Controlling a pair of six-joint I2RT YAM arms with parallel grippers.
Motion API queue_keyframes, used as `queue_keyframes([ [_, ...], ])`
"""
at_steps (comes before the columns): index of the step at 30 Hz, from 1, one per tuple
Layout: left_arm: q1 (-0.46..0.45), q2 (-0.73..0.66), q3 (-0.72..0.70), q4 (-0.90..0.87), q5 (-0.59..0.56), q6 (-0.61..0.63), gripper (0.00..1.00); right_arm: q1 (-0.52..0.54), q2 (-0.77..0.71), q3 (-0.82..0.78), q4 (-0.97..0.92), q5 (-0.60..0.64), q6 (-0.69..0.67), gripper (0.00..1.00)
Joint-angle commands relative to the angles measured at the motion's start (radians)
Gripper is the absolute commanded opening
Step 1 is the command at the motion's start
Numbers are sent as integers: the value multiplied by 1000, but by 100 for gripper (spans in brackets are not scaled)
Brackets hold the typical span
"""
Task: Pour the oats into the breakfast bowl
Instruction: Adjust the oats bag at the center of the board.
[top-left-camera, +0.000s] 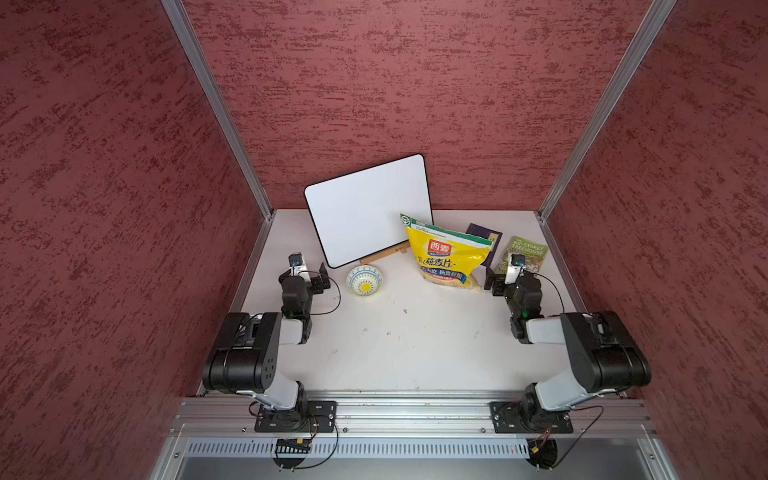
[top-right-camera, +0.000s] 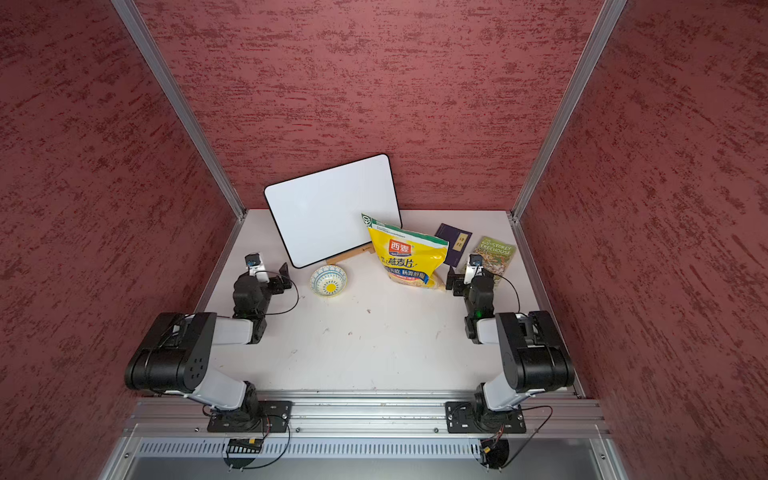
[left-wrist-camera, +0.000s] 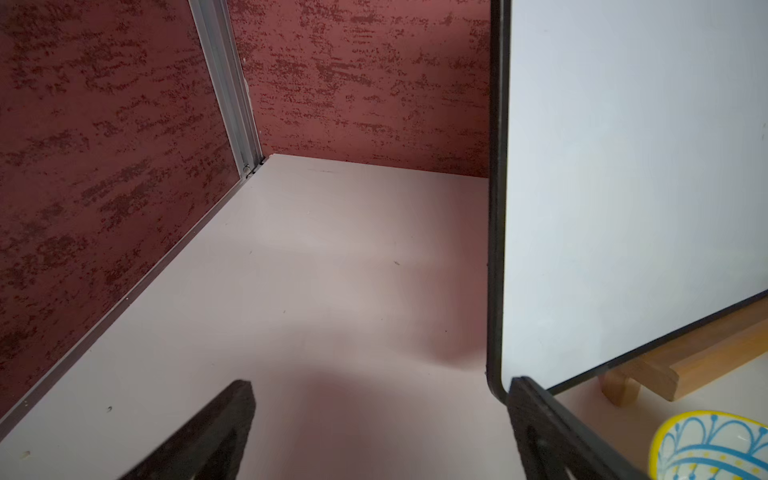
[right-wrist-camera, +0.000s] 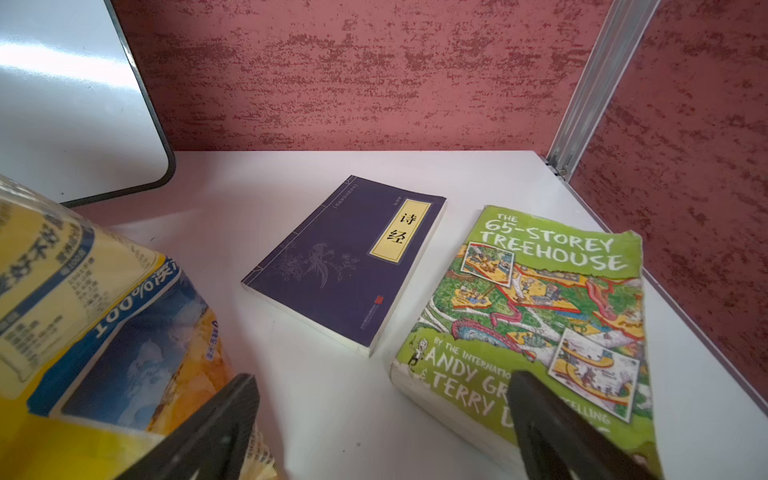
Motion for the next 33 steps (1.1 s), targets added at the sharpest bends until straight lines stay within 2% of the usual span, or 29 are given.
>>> queue_keyframes([
  [1,-4,-9,2,3,5,-1,100,-4,-9,12,-5,-13,-4,99],
  [5,-4,-8,2,2,5,-1,100,-3,-16,16,-12,-14,-4,99],
  [7,-3,-8,1,3,5,-1,100,-3,-64,25,-57,-24,-6,99],
  [10,-1,-9,1,3,6,-1,100,-3,-214,54,-249,-22,1,99],
  [14,1,-22,-6,3,-18,-16,100,-4,-458,127,-550,-106,5,99],
  [16,-11,-80,-22,-9,-12,-3,100,-4,-554,208,-740,-164,3,99],
  [19,-58,-229,-28,-105,-134,20,100,-3,-611,367,-984,-308,-8,99],
  [20,-66,-290,-17,-179,-146,16,100,-3,-606,424,-1040,-359,-10,99],
  [22,-64,-418,24,-333,-147,-71,100,5,-559,542,-1155,-464,-26,99],
  [24,-63,-534,82,-538,-89,-165,100,32,-460,692,-1297,-551,-93,99],
  [27,-69,-617,130,-678,11,-264,100,95,-321,886,-1497,-543,-256,99],
  [33,-70,-705,119,-779,154,-401,100,215,-62,1236,-1803,-495,-543,99],
])
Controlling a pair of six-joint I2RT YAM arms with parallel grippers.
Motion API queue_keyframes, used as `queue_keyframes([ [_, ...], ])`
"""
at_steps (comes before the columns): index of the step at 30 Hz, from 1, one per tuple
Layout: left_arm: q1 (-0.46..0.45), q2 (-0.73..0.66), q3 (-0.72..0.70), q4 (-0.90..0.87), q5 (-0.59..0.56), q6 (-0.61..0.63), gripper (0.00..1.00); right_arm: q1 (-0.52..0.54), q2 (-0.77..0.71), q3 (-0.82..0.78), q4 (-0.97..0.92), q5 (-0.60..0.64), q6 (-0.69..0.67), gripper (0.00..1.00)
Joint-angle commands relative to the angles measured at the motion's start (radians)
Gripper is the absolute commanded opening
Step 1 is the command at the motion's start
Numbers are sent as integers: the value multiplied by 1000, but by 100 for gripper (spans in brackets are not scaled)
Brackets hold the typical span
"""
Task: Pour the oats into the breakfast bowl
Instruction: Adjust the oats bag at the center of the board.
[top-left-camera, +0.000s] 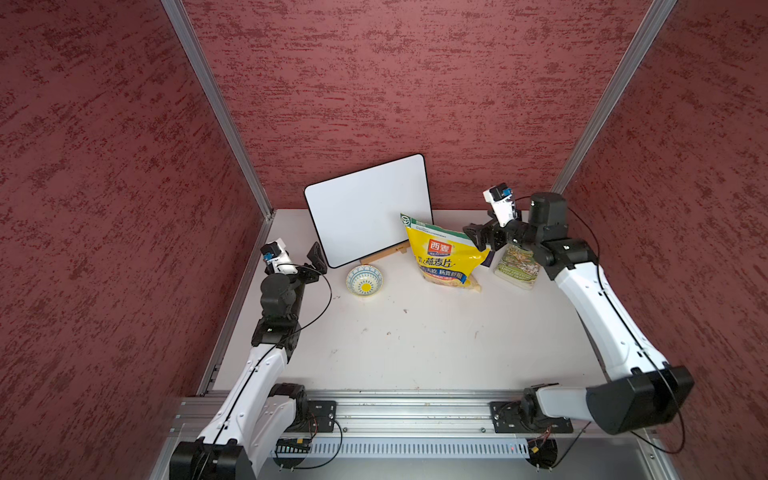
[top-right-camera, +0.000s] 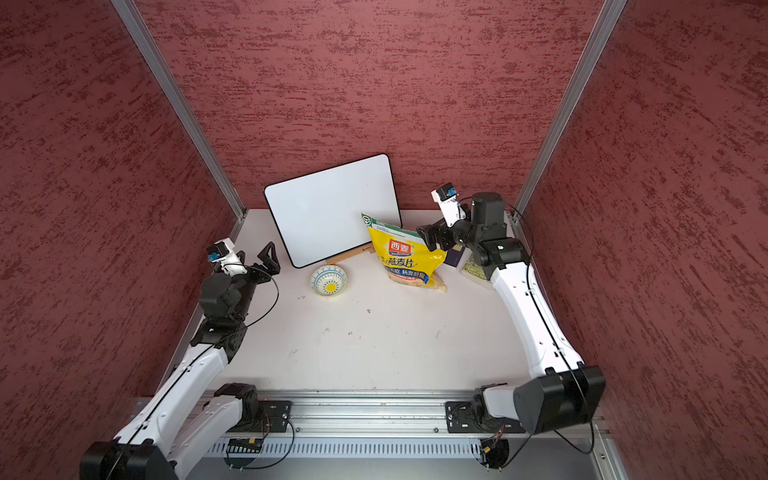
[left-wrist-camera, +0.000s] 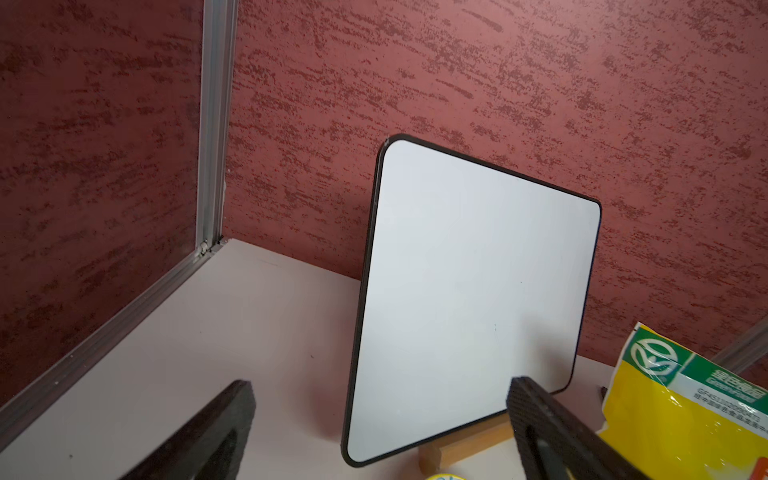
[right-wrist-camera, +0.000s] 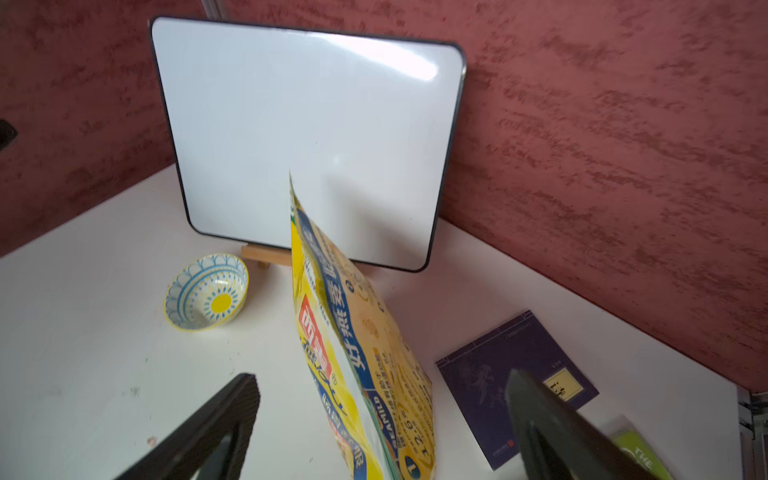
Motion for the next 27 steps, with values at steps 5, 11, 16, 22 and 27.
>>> queue_keyframes([
  [5,-6,-38,-24,-173,149,-136,100,140,351,430,-576,116,-333,90],
  [11,-8,-59,-19,-193,148,-132,100,160,562,732,-775,223,-339,68],
  [16,-9,-69,-13,-204,147,-129,100,183,576,748,-783,269,-338,52],
  [22,-10,-85,-12,-205,143,-127,100,200,541,733,-783,255,-297,18],
  [27,-13,-95,-6,-216,151,-129,100,218,501,744,-783,261,-188,0],
])
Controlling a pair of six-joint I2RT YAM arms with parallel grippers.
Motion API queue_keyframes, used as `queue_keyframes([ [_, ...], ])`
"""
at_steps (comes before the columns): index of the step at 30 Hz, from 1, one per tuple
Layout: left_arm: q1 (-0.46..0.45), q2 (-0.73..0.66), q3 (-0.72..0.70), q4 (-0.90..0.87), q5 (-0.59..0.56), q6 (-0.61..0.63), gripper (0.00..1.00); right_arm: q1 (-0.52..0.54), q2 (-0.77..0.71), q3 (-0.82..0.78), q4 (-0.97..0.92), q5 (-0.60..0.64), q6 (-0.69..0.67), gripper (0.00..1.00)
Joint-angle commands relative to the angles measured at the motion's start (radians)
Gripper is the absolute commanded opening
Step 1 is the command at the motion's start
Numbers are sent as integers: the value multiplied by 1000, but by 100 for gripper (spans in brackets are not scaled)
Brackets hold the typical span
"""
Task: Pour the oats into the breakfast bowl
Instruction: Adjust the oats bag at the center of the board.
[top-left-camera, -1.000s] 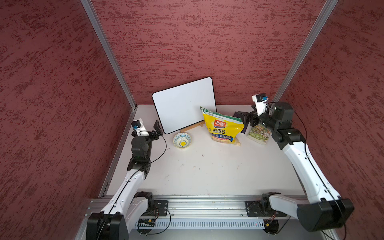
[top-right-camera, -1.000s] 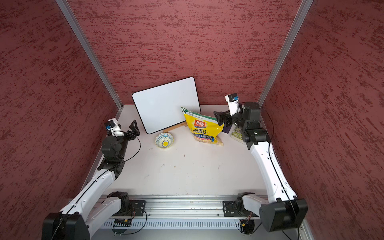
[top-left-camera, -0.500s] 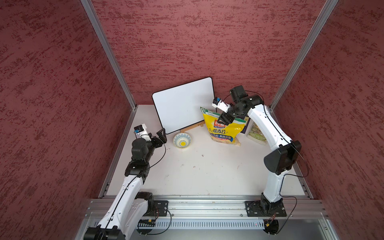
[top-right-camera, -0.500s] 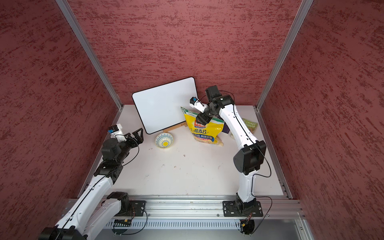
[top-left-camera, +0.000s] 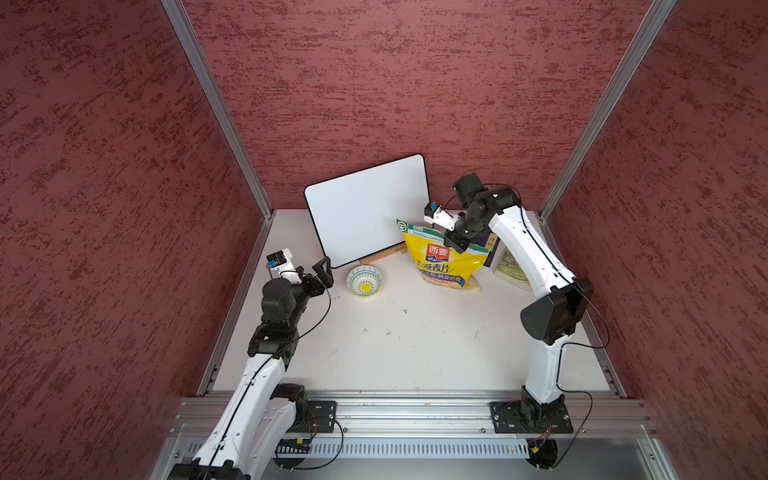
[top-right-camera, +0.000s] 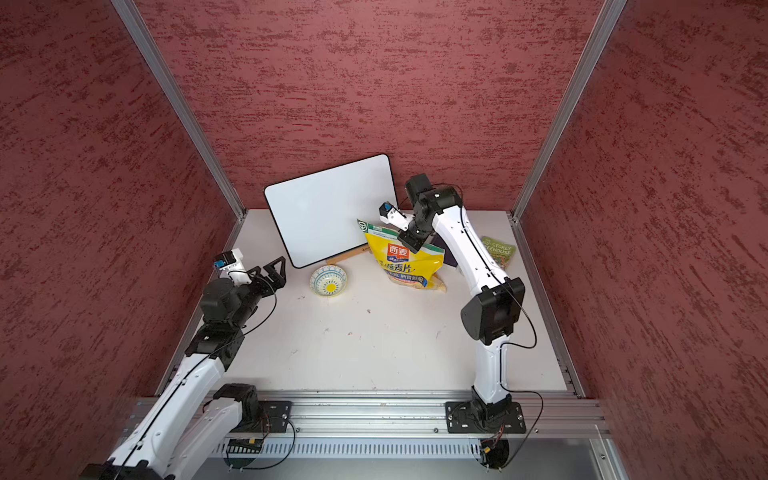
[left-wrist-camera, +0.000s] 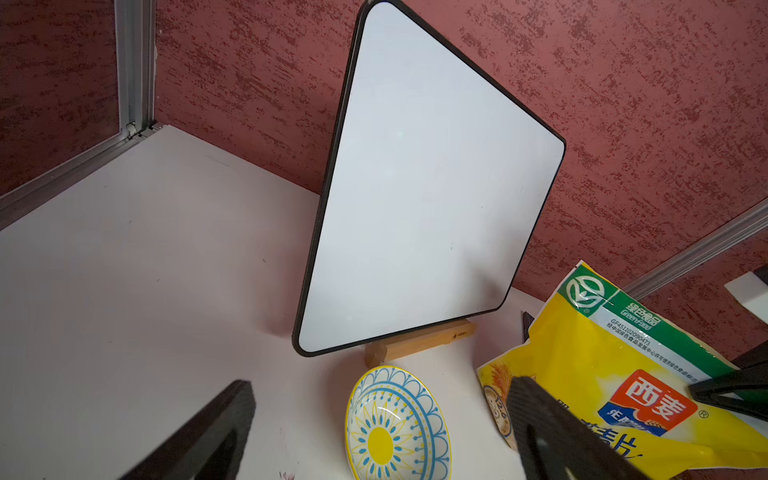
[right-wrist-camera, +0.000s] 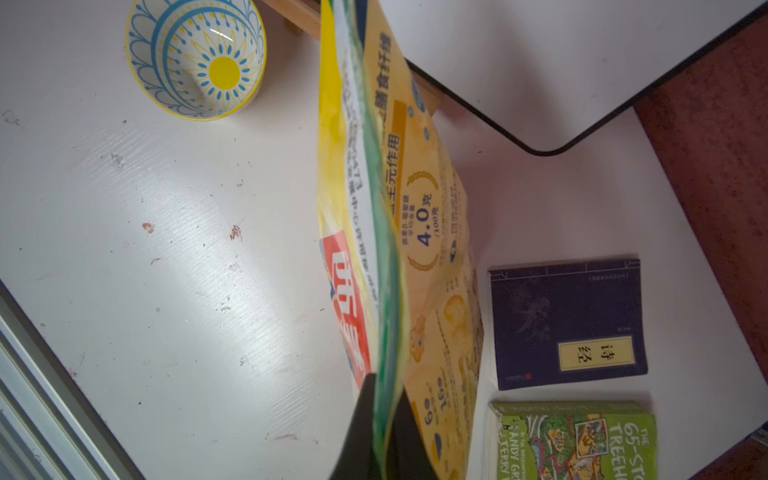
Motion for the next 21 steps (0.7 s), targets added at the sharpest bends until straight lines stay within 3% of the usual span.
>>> queue_keyframes([
  [1,-11,-16,12,-25,16,-1,100,20,-84,38,-17,10,115,0],
  [8,-70,-33,69,-93,7,-40,100,89,-126,170,-109,74,456,0],
  [13,-194,6,117,-112,-32,-94,100,162,-137,163,-113,158,704,0],
  [16,-289,61,150,-111,-80,-108,100,191,-154,102,-35,171,833,0],
  [21,-400,166,195,-62,-103,-117,100,229,-240,-104,188,180,915,1],
])
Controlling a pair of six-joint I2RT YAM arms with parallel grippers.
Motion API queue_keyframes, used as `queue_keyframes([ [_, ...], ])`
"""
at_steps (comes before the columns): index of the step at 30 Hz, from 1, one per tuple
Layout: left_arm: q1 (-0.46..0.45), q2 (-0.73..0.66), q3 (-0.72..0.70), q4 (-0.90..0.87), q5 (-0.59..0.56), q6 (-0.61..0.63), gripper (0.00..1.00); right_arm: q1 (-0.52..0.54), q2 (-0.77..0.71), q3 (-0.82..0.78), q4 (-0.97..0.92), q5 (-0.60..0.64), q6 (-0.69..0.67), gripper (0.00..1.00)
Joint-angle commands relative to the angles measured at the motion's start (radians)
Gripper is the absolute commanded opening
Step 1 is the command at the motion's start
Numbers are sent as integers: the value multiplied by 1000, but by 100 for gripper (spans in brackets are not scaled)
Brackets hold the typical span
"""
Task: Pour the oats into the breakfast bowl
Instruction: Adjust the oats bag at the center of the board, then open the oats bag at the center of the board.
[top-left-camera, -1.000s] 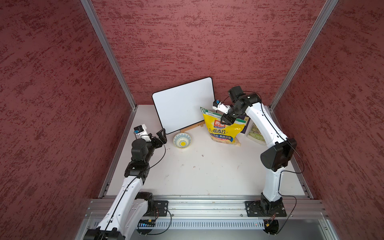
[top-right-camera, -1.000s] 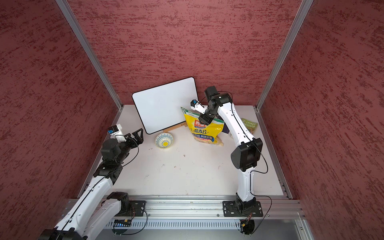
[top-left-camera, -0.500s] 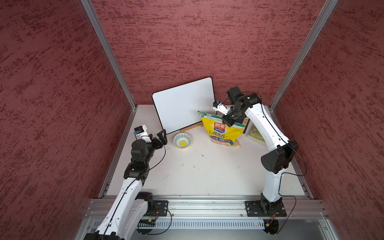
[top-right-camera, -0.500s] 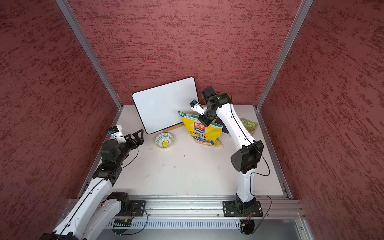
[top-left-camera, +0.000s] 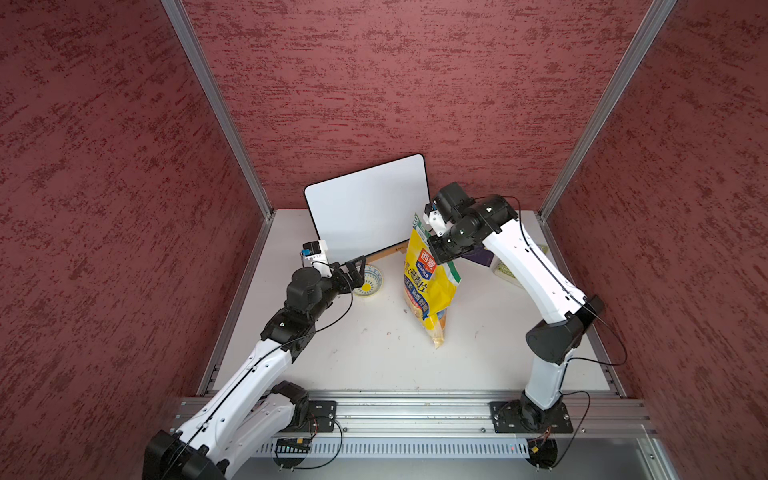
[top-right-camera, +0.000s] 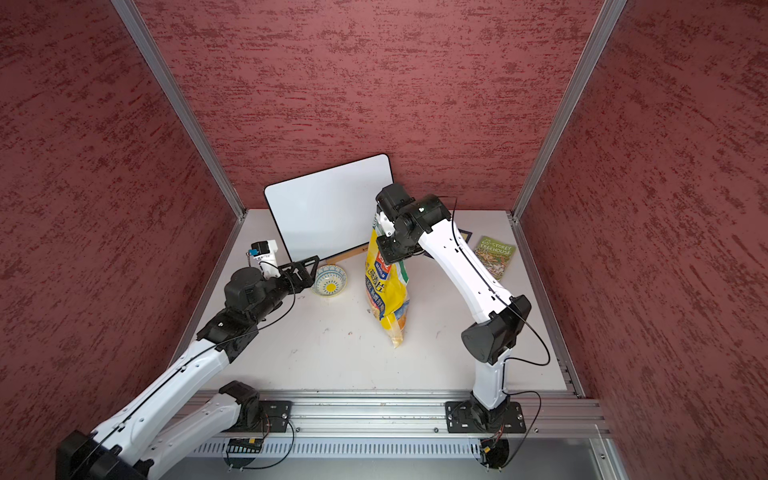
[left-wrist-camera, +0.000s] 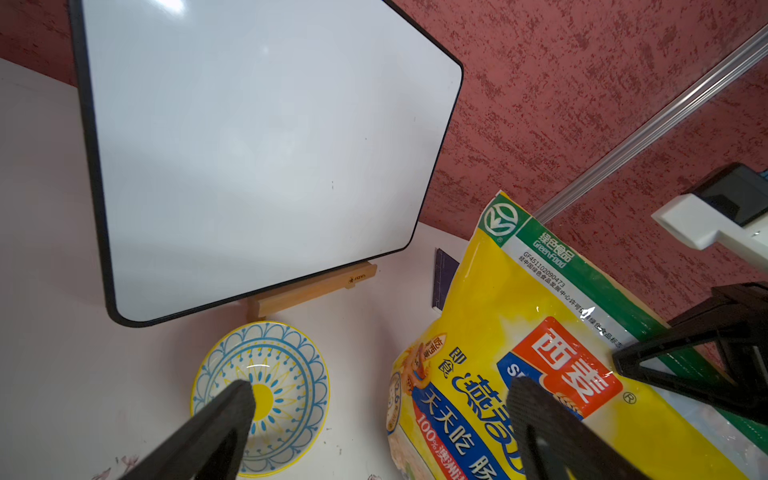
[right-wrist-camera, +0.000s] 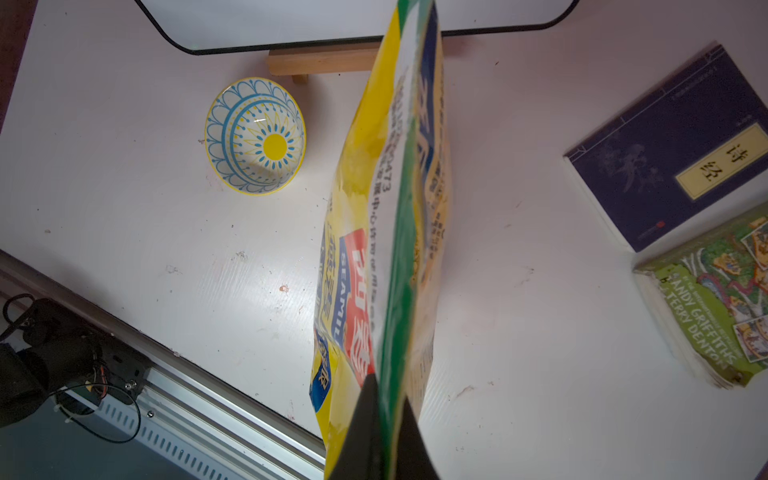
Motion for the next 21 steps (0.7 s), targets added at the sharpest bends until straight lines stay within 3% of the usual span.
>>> queue_keyframes([
  [1,-59,49,37,39,-38,-16,100,8,-111,-75,265,20,124,5],
  [9,-191,177,106,66,-110,44,100,-38,-152,-108,250,-151,83,39],
  [16,-258,234,118,88,-183,67,100,-95,-60,66,150,-250,54,42],
  [21,-275,278,120,119,-193,68,100,-95,36,131,97,-231,36,42],
])
